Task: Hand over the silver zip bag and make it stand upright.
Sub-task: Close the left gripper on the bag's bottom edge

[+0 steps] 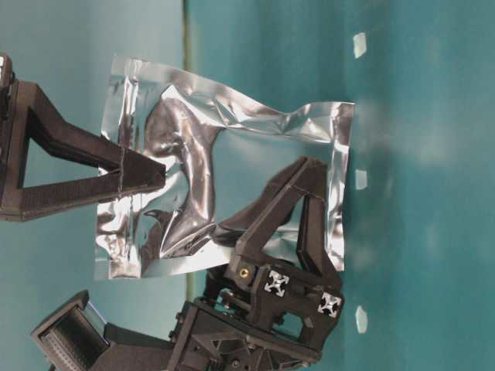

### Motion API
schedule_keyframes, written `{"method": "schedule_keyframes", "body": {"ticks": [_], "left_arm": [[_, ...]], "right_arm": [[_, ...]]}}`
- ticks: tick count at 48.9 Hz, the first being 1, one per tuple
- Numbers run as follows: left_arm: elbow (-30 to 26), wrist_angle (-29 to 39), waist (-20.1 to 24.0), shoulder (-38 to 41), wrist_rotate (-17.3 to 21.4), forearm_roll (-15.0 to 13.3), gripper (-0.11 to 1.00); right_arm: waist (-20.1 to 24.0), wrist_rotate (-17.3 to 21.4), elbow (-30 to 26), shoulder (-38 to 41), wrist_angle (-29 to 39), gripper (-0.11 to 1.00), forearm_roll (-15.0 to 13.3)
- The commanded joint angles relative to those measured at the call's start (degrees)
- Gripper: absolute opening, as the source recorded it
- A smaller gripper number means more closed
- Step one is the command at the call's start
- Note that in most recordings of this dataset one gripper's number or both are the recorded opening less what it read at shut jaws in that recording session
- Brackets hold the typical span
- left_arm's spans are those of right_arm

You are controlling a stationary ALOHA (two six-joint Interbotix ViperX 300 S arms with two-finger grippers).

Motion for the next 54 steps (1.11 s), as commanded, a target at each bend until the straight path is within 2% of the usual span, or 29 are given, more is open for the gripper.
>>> {"method": "schedule_keyframes", "body": {"ticks": [1, 9, 13, 15, 27, 42, 50, 54], "left_arm": [[-0.70, -0.26, -0.09, -0.18, 0.09, 0.18, 0.58], [-0.70, 1.93, -0.09, -0.18, 0.18, 0.09, 0.44], [-0.70, 3.16, -0.09, -0.18, 0.26, 0.18, 0.30], [-0.62, 3.34, -0.09, -0.18, 0.26, 0.09, 0.27], [-0.70, 3.60, -0.09, -0.18, 0.26, 0.18, 0.27], [-0.18, 3.78, -0.09, -0.18, 0.35, 0.18, 0.27], [-0.09, 3.60, -0.09, -0.18, 0.35, 0.18, 0.27], [-0.09, 3.78, -0.09, -0.18, 0.35, 0.09, 0.27]], "right_arm": [[0.35, 0.62, -0.09, -0.53, -0.18, 0.01, -0.09], [0.53, 0.62, 0.00, -0.62, -0.18, 0.01, -0.18], [0.62, 0.70, 0.09, -0.62, -0.18, 0.01, -0.09], [0.62, 0.70, 0.09, -0.53, -0.18, 0.01, -0.09], [0.62, 2.37, 0.09, -0.62, -0.44, 0.01, -0.09], [0.62, 1.93, 0.09, -0.62, -1.85, 0.03, -0.09], [0.62, 1.76, 0.09, -0.62, -1.76, 0.10, 0.00], [0.62, 1.85, 0.18, -0.62, -1.67, 0.21, 0.09]]}}
